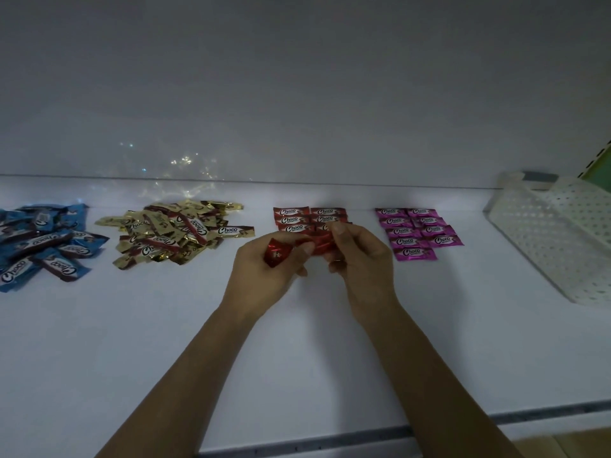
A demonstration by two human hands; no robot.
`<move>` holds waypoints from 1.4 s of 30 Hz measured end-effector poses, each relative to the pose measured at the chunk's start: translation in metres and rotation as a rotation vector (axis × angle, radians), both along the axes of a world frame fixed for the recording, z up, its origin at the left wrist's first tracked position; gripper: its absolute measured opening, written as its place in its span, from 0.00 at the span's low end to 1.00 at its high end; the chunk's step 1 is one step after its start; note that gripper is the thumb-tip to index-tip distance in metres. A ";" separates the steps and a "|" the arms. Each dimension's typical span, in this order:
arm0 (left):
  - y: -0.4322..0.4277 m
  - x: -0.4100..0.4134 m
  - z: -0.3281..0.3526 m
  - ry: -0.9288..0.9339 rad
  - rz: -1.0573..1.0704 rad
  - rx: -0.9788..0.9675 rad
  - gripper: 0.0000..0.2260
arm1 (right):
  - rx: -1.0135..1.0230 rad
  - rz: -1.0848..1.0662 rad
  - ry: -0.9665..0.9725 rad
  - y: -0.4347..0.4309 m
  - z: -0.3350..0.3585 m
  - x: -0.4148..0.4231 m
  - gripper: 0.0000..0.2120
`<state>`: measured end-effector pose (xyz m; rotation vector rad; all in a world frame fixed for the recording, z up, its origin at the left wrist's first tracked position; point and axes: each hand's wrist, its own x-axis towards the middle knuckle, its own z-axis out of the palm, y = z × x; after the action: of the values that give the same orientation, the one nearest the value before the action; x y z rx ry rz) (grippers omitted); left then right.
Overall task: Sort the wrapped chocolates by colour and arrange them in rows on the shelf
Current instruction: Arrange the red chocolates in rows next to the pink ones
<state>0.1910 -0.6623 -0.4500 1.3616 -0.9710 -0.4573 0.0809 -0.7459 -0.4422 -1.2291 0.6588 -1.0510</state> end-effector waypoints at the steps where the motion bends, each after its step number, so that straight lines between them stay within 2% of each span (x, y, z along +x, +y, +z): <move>1: 0.000 0.001 -0.001 0.005 0.020 -0.007 0.04 | 0.031 0.029 -0.013 0.000 0.000 0.000 0.06; 4: -0.002 0.007 -0.004 0.069 0.024 -0.048 0.05 | 0.135 0.139 -0.087 0.000 0.001 0.001 0.04; 5: -0.002 0.007 -0.004 0.102 -0.004 -0.067 0.05 | 0.132 0.166 -0.108 -0.001 0.000 0.002 0.06; 7: -0.002 0.008 -0.004 0.121 -0.020 -0.089 0.09 | 0.057 0.182 -0.108 -0.002 -0.003 0.001 0.13; 9: -0.001 0.009 -0.004 0.094 0.004 -0.103 0.06 | -0.015 0.182 -0.099 -0.001 -0.004 0.002 0.17; 12: -0.001 0.010 -0.004 0.062 0.050 -0.094 0.15 | 0.035 0.163 -0.147 -0.002 -0.004 0.004 0.18; 14: -0.002 0.011 -0.005 0.091 0.068 -0.075 0.16 | 0.094 0.125 -0.163 -0.003 -0.004 0.005 0.17; 18: -0.004 0.010 -0.003 0.163 0.096 -0.053 0.04 | 0.101 0.010 -0.142 -0.001 -0.001 0.004 0.12; 21: -0.003 0.008 -0.003 0.122 0.124 -0.028 0.01 | -0.083 -0.274 0.023 -0.004 -0.003 0.000 0.12; 23: -0.003 0.008 -0.004 0.083 0.153 -0.007 0.02 | -0.226 -0.376 0.173 -0.007 -0.006 -0.003 0.11; 28: -0.004 0.011 -0.010 -0.044 0.214 0.046 0.04 | -0.421 -0.216 0.613 -0.004 -0.011 -0.003 0.07; 31: -0.002 0.011 -0.008 -0.049 0.311 0.034 0.07 | -0.566 -0.190 0.795 0.000 -0.012 -0.005 0.04; 33: -0.002 0.012 -0.008 -0.051 0.355 0.024 0.08 | -0.679 -0.220 0.914 0.002 -0.012 -0.005 0.06; 36: -0.003 0.014 -0.012 -0.188 0.407 0.089 0.05 | -0.832 -0.181 0.807 0.004 -0.008 -0.005 0.09; 38: -0.004 0.015 -0.015 -0.318 0.465 0.152 0.09 | -0.940 -0.093 0.789 0.010 -0.005 -0.004 0.09; 40: -0.004 0.015 -0.015 -0.318 0.474 0.159 0.15 | -1.058 -0.045 0.825 0.013 -0.005 -0.004 0.11; 42: -0.004 0.013 -0.012 -0.220 0.456 0.127 0.18 | -1.072 0.012 0.845 0.013 -0.008 -0.003 0.12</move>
<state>0.2036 -0.6663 -0.4618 1.7179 -0.7816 -0.0234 0.0783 -0.7329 -0.4499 -2.6824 0.7119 -0.8382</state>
